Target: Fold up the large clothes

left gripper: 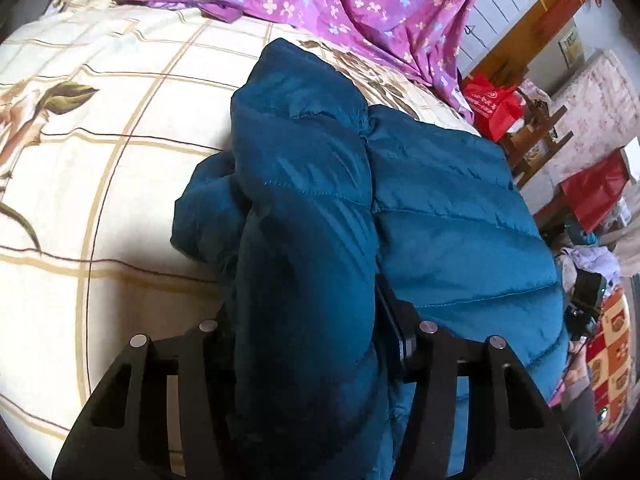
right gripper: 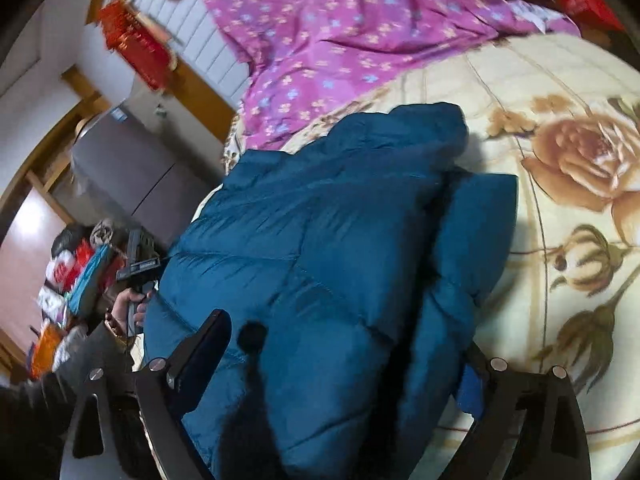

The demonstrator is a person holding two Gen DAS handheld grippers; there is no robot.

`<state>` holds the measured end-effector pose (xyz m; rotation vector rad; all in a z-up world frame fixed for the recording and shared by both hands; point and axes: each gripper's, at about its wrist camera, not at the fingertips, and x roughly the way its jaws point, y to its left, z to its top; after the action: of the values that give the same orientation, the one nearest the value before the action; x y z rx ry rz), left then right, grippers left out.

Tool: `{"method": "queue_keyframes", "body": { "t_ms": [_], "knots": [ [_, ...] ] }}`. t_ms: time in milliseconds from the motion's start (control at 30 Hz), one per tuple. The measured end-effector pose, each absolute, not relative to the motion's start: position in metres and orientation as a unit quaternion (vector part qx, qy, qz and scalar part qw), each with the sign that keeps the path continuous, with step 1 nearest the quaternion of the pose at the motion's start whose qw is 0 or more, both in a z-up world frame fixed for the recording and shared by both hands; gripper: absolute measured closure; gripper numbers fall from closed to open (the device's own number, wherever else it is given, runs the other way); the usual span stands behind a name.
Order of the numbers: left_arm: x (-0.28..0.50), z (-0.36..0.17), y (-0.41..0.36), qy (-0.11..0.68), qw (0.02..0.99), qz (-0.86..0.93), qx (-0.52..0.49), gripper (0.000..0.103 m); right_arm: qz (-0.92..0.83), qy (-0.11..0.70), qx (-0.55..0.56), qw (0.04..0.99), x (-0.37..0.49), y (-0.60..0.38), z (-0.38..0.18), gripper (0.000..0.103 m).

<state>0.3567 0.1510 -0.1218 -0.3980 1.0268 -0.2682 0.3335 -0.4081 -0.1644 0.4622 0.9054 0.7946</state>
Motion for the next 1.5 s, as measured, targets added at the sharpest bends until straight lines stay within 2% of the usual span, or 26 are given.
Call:
{"method": "queue_keyframes", "body": {
  "t_ms": [33,133,233,300,333,367,467,567,733,933,1167,1433,1500],
  "knots": [
    [0.358,-0.122,0.150,0.487,0.844,-0.123,-0.188,0.050,0.358,0.432,0.214,0.800,0.337,-0.407,-0.167,0.007],
    [0.365,-0.126,0.148,0.496,0.839,-0.115,-0.191,0.038,0.333,0.443,0.219,0.803,0.342,-0.403,-0.171,0.008],
    [0.366,-0.125,0.149,0.498,0.836,-0.114,-0.198,0.036,0.341,0.444,0.206,0.803,0.341,-0.396,-0.170,0.010],
    [0.363,-0.123,0.145,0.491,0.843,-0.108,-0.190,0.045,0.340,0.438,0.210,0.805,0.339,-0.401,-0.170,0.027],
    [0.357,-0.118,0.144,0.480,0.850,-0.106,-0.187,0.057,0.339,0.428,0.214,0.810,0.336,-0.405,-0.168,0.042],
    [0.352,-0.115,0.144,0.473,0.854,-0.105,-0.188,0.068,0.339,0.415,0.214,0.816,0.332,-0.407,-0.163,0.050],
    [0.339,-0.101,0.140,0.456,0.866,-0.094,-0.181,0.079,0.321,0.399,0.170,0.842,0.320,-0.397,-0.144,0.063],
    [0.323,-0.084,0.137,0.443,0.876,-0.079,-0.171,0.084,0.292,0.379,0.133,0.868,0.305,-0.389,-0.122,0.070],
    [0.290,-0.051,0.140,0.433,0.882,-0.084,-0.169,0.084,0.271,0.353,0.103,0.890,0.271,-0.383,-0.085,0.072],
    [0.236,-0.026,0.135,0.428,0.879,-0.104,-0.182,0.084,0.280,0.360,0.074,0.887,0.230,-0.391,-0.059,0.072],
    [0.186,-0.034,0.117,0.416,0.885,-0.101,-0.186,0.084,0.281,0.364,0.036,0.887,0.201,-0.408,-0.055,0.073],
    [0.196,-0.036,0.115,0.414,0.887,-0.089,-0.184,0.084,0.292,0.357,0.023,0.887,0.212,-0.408,-0.048,0.073],
    [0.204,-0.053,0.110,0.431,0.885,-0.077,-0.157,0.079,0.293,0.369,0.031,0.882,0.220,-0.410,-0.064,0.072]
  ]
}}
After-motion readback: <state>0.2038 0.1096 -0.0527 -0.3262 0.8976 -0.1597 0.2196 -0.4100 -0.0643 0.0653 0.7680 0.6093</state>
